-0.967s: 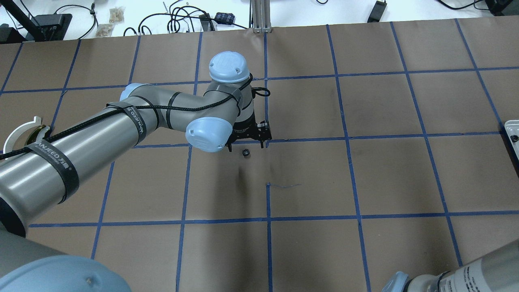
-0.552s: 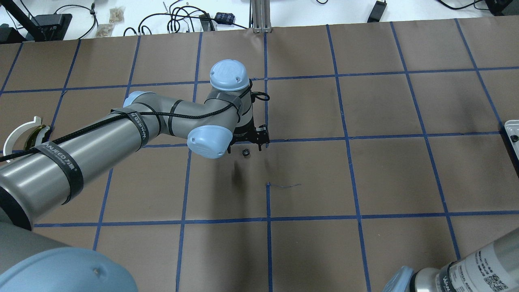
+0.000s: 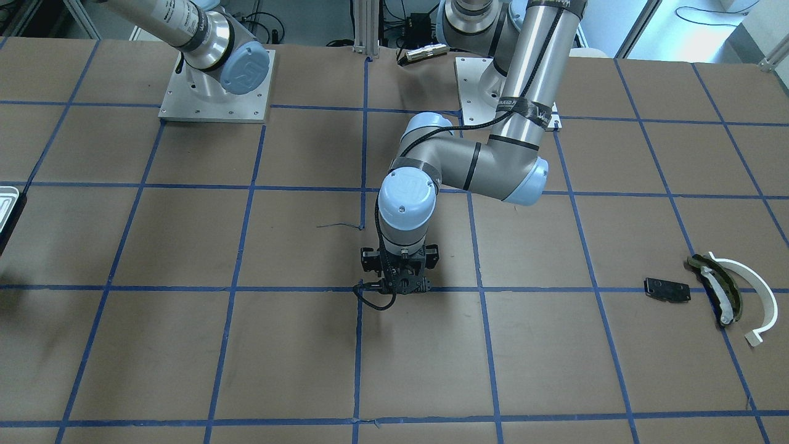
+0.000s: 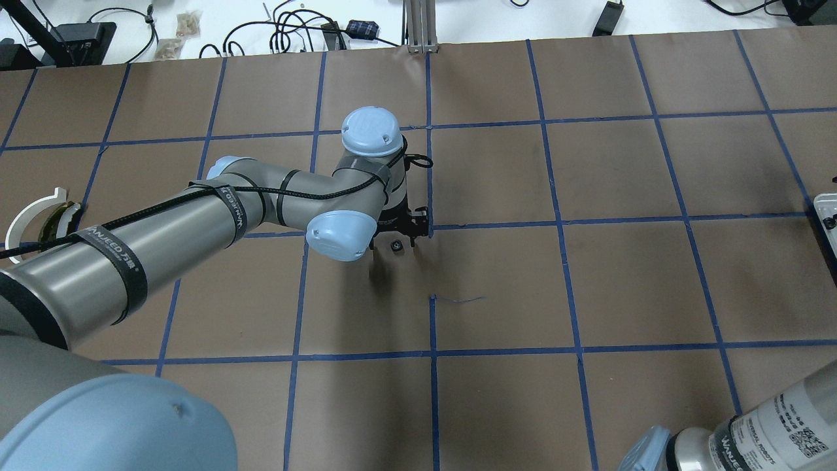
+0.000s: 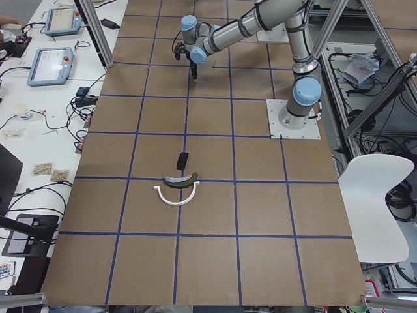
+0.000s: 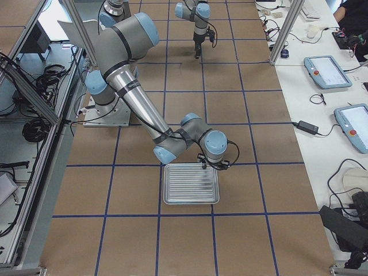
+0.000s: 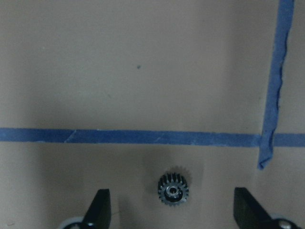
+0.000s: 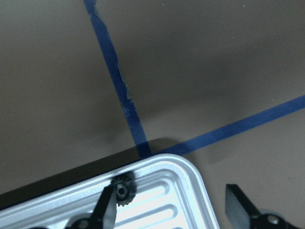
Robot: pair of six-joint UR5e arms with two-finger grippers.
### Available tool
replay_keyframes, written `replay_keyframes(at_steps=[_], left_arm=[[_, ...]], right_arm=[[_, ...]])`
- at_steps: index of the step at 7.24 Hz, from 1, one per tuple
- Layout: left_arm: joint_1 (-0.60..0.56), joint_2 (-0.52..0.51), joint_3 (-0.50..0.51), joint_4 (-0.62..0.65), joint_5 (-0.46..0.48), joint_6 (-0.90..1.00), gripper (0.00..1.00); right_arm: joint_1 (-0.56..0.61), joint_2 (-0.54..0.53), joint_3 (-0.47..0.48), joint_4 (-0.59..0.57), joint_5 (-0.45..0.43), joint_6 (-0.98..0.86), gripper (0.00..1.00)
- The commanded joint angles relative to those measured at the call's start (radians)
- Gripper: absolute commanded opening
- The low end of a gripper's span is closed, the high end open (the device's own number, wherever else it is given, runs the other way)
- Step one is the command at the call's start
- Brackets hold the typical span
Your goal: Place bearing gear from tray to pile
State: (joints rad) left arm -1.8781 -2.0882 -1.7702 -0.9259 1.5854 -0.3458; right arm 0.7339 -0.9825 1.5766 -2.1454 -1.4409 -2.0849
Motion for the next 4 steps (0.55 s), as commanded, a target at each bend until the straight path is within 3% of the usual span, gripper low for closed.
replay_keyframes(at_steps=[1, 2, 4], left_arm=[[-0.001, -0.003, -0.011, 0.012, 0.016, 0.008, 0.33], [-0.001, 0.0, -0.009, 0.018, 0.016, 0.008, 0.05], [0.01, 0.036, -0.002, 0.018, 0.022, 0.039, 0.0]], right_arm=[[-0.013, 0.013, 0.029, -0.007, -0.007, 0.0, 0.83], [-0.022, 0.013, 0.032, -0.007, -0.009, -0.006, 0.83], [-0.031, 0.012, 0.033, -0.004, -0.012, -0.009, 0.82]])
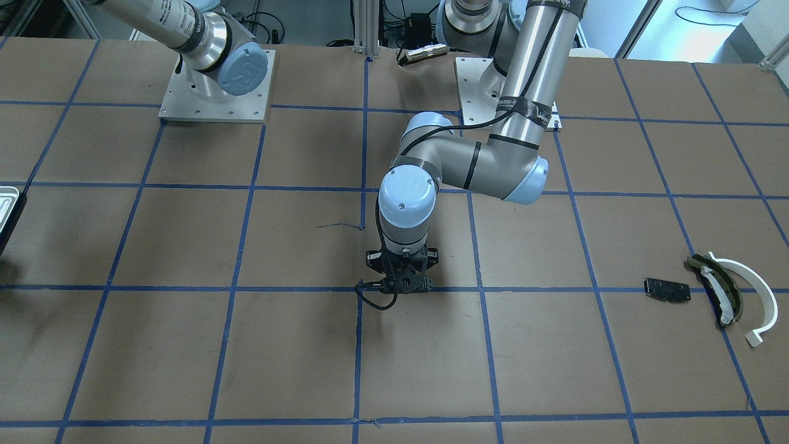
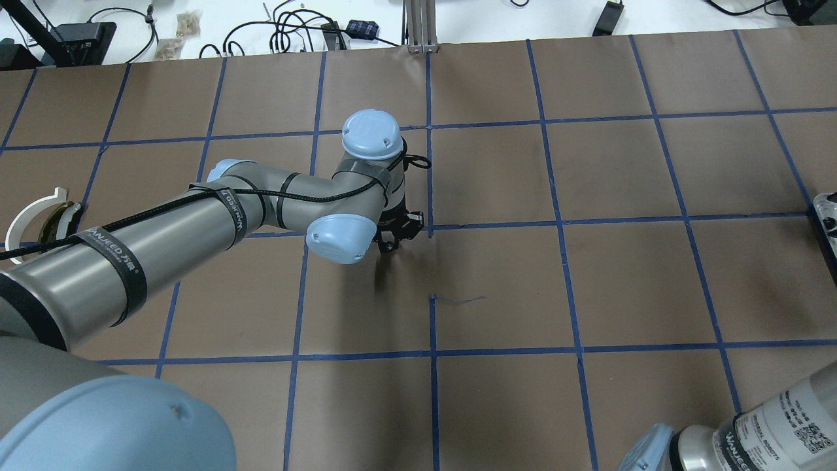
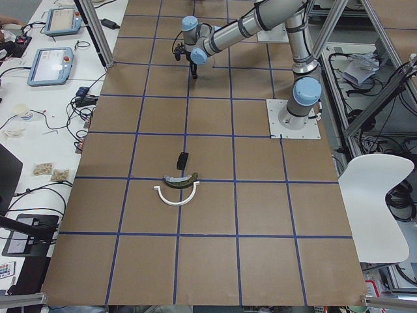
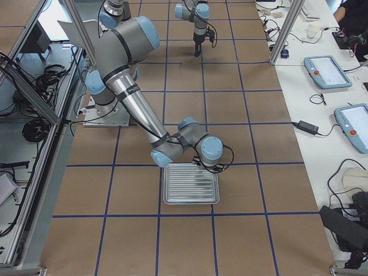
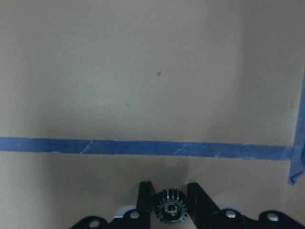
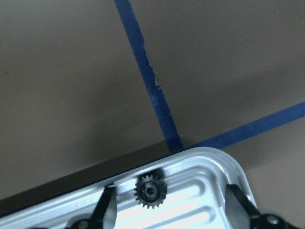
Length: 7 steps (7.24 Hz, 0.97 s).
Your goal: Place bearing gear from tray to pile
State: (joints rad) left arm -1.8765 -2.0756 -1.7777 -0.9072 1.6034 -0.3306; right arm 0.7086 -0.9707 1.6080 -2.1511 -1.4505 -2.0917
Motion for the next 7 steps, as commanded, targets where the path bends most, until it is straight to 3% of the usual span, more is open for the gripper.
replay_keyframes(at_steps=[1, 3, 4, 6, 7], left_arm=[[0.067, 0.058, 0.011, -0.024, 0.021, 0.174, 0.0], [0.256, 0.182, 0.009, -0.174, 0.024, 0.426, 0.0], [0.411, 0.221, 0.001, -0.223, 0.029, 0.617, 0.0], [0.728, 0.247, -0.003, -0.233, 0.03, 1.074, 0.0], [0.832, 0.223, -0.002, -0.214, 0.024, 1.239, 0.0]], right_arm=[[-0.006, -0.002, 0.001, 0.003, -0.002, -0.002, 0.78], [-0.006, -0.005, 0.001, 0.005, -0.001, -0.001, 0.68], [-0.006, -0.005, 0.001, 0.005, 0.001, -0.002, 0.67], [-0.006, -0.006, 0.001, 0.005, 0.002, -0.004, 0.51], [-0.006, -0.006, 0.003, 0.005, 0.007, -0.005, 0.46]])
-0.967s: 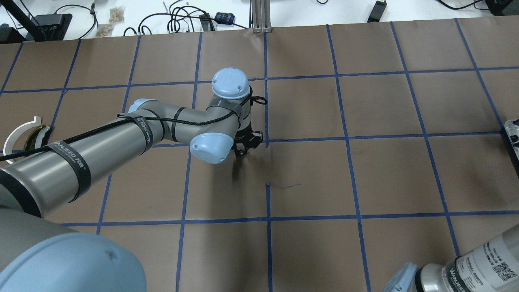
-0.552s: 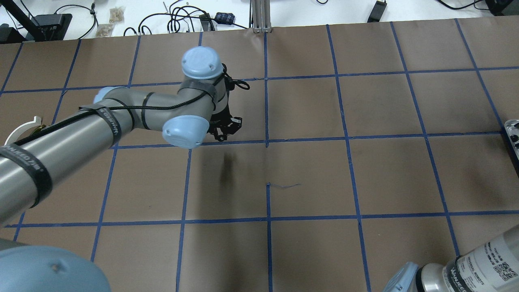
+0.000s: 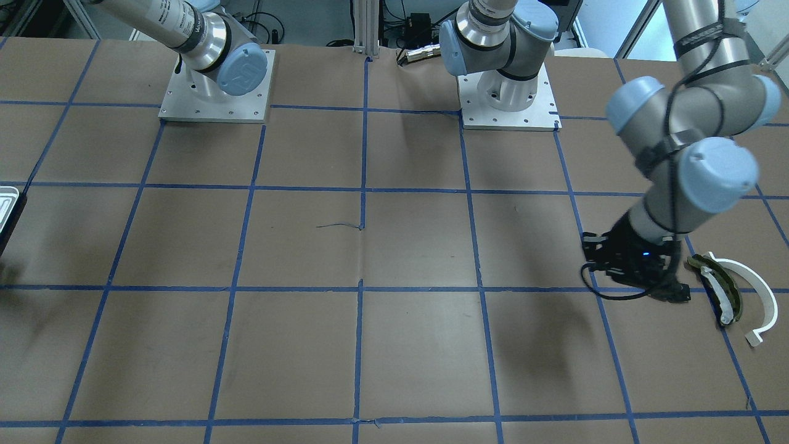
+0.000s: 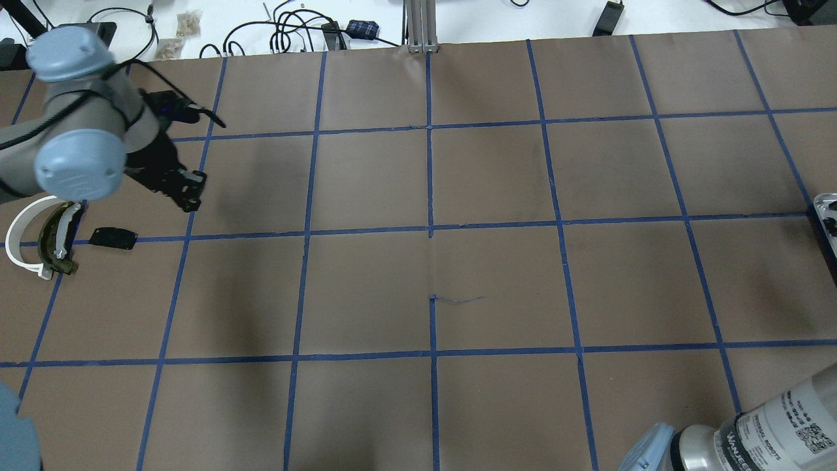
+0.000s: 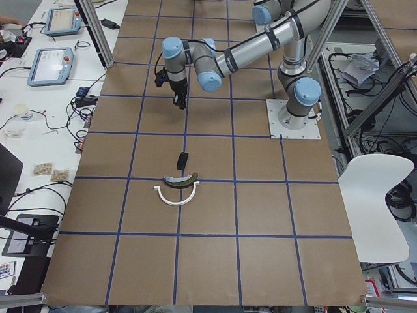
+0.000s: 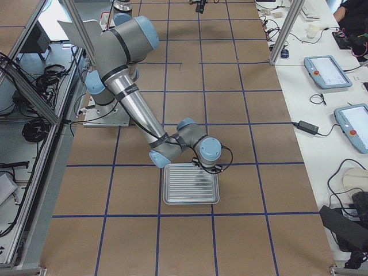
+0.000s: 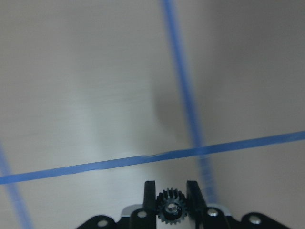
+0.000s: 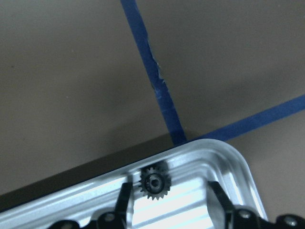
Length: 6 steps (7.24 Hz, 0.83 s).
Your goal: Place bearing gear from tray to pile
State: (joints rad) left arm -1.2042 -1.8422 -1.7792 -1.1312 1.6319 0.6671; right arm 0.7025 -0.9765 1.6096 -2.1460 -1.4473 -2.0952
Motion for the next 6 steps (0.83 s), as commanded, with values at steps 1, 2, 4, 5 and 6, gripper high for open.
replay_keyframes(at_steps=[1, 2, 4, 5, 6], left_arm=[[0.252, -0.038, 0.0, 0.049, -0.004, 0.353, 0.0], [0.29, -0.075, -0.005, 0.112, -0.006, 0.396, 0.0], [0.308, -0.098, -0.069, 0.155, -0.007, 0.396, 0.0], [0.319, -0.109, -0.094, 0.232, -0.001, 0.391, 0.0], [0.319, -0.118, -0.101, 0.24, -0.001, 0.39, 0.09]], right_arm=[[0.0, -0.001, 0.01, 0.0, 0.002, -0.002, 0.38], [0.0, -0.007, 0.016, 0.0, 0.002, -0.002, 0.32], [0.002, -0.021, 0.029, 0.0, -0.002, 0.0, 0.22], [0.002, -0.022, 0.03, 0.0, -0.004, 0.001, 0.16], [0.002, -0.039, 0.03, 0.0, -0.004, 0.004, 0.15]])
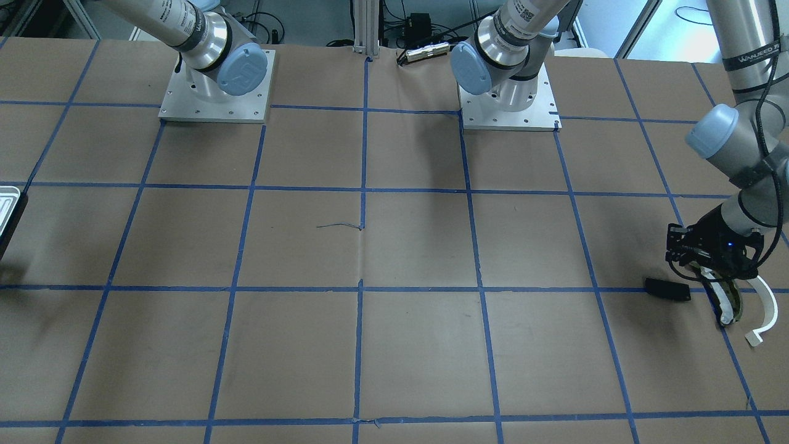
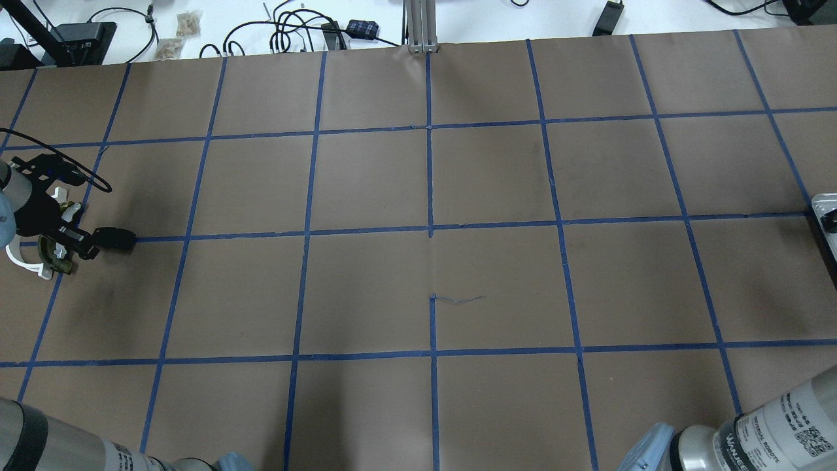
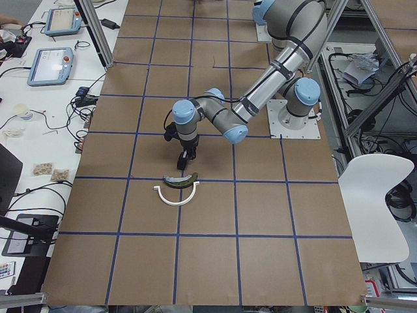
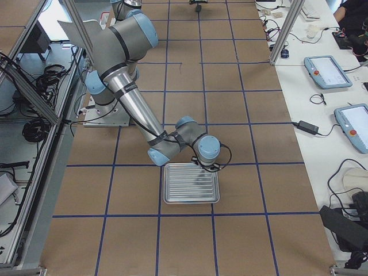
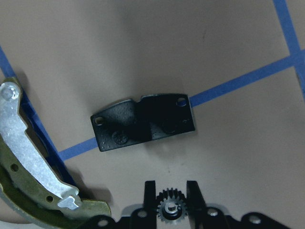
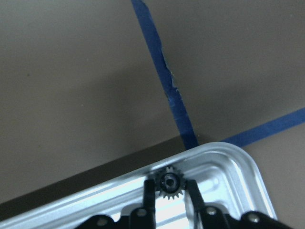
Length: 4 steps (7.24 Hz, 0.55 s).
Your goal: Place bearing gear from tray to pile
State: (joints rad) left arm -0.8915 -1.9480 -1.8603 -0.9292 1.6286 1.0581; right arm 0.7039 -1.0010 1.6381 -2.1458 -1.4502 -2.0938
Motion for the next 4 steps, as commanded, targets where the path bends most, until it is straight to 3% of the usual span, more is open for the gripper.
replay_keyframes(at_steps=[1, 2, 4], left_arm=[[0.011, -0.015, -0.023, 0.029, 0.004, -0.006, 0.61], [0.016, -0.011, -0.028, 0.029, 0.002, -0.006, 0.99], [-0.007, 0.027, -0.013, 0.023, 0.005, -0.036, 1.0]], right_arm=[[0.008, -0.065, 0.002, 0.027, -0.001, 0.026, 0.15], [0.012, -0.132, 0.0, 0.09, 0.002, 0.113, 0.15], [0.101, -0.25, 0.0, 0.219, -0.028, 0.264, 0.15]])
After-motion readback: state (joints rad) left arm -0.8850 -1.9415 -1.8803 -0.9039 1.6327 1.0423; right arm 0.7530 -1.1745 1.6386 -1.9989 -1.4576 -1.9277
